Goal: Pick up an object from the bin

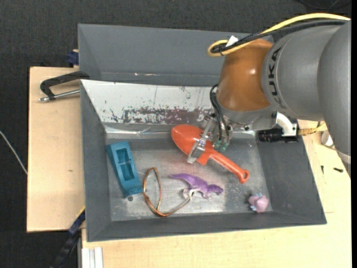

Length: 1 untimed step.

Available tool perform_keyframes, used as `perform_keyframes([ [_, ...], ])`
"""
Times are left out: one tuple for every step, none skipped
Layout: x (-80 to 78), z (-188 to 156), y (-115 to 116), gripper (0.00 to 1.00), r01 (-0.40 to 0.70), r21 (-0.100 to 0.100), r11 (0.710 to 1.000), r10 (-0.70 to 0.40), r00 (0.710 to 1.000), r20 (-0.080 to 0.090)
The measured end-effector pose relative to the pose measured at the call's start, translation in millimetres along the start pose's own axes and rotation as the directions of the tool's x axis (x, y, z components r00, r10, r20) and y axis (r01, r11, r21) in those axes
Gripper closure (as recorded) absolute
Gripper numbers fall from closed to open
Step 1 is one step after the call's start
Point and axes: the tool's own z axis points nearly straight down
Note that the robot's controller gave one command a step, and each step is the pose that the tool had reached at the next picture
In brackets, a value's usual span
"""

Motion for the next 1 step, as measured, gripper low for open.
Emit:
perform_keyframes([
  [0.1,-6.5,0.0,1.0,0.001,0.001,1.0,-0.001,1.0,-0.001],
])
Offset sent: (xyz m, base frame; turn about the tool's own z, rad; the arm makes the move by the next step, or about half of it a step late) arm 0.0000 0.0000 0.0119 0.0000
